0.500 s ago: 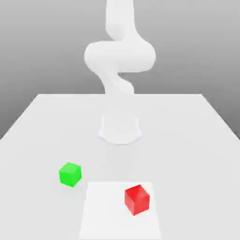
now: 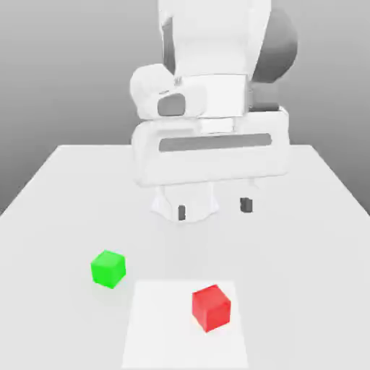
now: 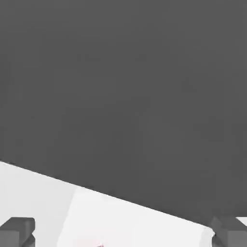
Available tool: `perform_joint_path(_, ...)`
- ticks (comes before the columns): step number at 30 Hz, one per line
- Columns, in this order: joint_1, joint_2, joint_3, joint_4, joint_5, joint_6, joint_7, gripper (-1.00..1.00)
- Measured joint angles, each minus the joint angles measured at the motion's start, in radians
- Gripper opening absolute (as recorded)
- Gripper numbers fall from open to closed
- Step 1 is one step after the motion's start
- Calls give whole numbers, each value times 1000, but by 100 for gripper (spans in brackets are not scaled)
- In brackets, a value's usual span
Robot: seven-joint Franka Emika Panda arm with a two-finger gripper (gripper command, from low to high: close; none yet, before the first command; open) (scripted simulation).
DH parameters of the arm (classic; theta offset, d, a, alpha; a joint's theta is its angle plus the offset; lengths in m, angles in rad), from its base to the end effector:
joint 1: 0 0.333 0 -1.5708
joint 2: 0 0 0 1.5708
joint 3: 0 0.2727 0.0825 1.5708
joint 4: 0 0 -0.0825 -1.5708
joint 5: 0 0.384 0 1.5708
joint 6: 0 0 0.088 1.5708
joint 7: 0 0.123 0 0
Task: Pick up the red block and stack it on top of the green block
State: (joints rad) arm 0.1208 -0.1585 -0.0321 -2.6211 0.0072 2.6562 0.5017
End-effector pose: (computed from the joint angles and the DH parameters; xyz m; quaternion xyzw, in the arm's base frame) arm 0.4520 0.0406 0.2645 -0.9735 0.2071 -0.0911 0.0324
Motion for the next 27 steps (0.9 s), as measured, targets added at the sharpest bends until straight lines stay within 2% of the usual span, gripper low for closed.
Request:
perform_joint_path(5, 20, 181, 8, -87, -2, 103, -78, 0)
perform_joint_path(11, 12, 398, 18, -74, 8, 279, -100, 0)
perform_joint_path(12, 11, 423, 20, -71, 10, 300, -101, -100)
perform_joint_path(19, 9, 423, 21, -71, 7, 300, -99, -100)
perform_joint_path(25, 6, 231, 14, -100, -6, 137, -92, -100)
perform_joint_path(27, -70, 167, -16, -133, -28, 106, -109, -100)
